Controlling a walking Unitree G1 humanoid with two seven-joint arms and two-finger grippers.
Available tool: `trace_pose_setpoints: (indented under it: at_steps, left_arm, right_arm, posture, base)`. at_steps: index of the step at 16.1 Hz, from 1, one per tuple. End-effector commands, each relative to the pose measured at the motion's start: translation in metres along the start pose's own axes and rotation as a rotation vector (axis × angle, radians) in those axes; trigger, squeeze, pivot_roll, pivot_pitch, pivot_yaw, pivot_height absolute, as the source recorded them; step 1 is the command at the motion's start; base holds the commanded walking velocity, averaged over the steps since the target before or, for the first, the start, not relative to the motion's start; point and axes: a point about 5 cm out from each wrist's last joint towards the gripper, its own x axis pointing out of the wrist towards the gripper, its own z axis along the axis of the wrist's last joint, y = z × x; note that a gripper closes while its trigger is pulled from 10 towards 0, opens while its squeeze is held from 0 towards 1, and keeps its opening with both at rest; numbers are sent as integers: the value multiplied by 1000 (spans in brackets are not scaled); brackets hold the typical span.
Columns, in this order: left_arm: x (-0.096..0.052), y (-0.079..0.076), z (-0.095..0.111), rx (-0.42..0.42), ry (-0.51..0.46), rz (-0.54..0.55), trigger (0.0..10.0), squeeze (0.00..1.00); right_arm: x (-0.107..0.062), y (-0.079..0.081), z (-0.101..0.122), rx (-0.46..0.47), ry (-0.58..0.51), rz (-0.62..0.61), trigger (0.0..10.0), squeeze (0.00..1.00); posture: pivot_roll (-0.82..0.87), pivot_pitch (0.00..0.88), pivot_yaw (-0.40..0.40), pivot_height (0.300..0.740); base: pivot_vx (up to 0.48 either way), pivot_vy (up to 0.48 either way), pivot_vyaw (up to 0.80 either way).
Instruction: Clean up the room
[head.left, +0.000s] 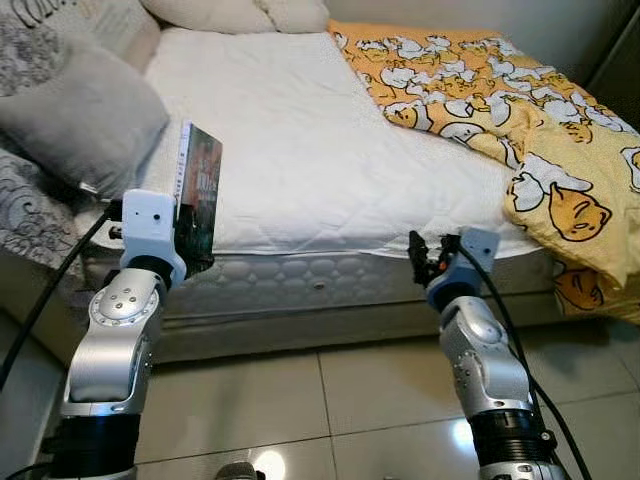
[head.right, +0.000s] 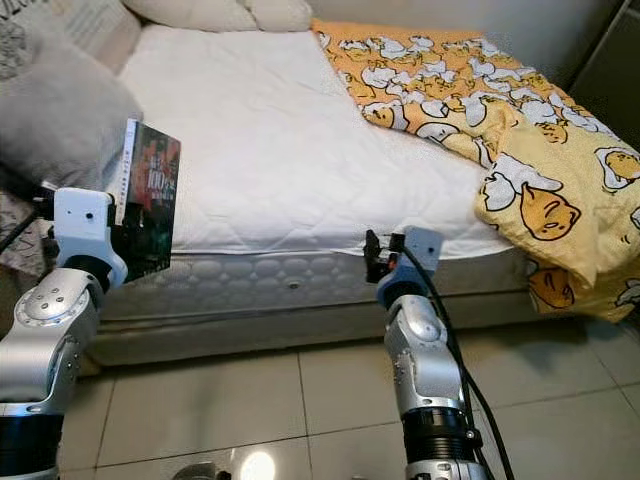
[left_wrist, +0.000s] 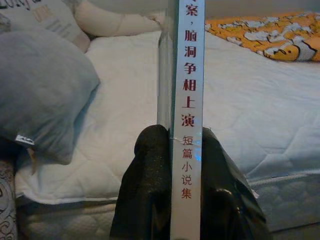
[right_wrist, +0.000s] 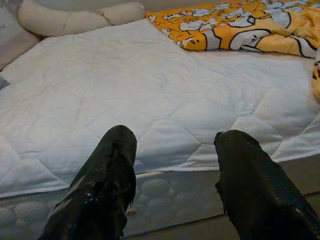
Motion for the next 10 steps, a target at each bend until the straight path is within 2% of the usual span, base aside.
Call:
trace_pose_setpoints:
  at_steps: [1, 10]
  left_arm:
    - [5, -5, 14, -3, -66, -20, 10000, 0]
    - [8, -5, 15, -1, -69, -15, 10000, 0]
  right_arm:
    - [2, -7, 2, -11, 2, -26, 10000, 0]
    - [5, -7, 4, -13, 3, -24, 10000, 0]
  posture:
    - [9, 0, -55, 740]
    - [10, 0, -53, 740]
  base:
    - [0, 0, 0]
    - [291, 0, 0]
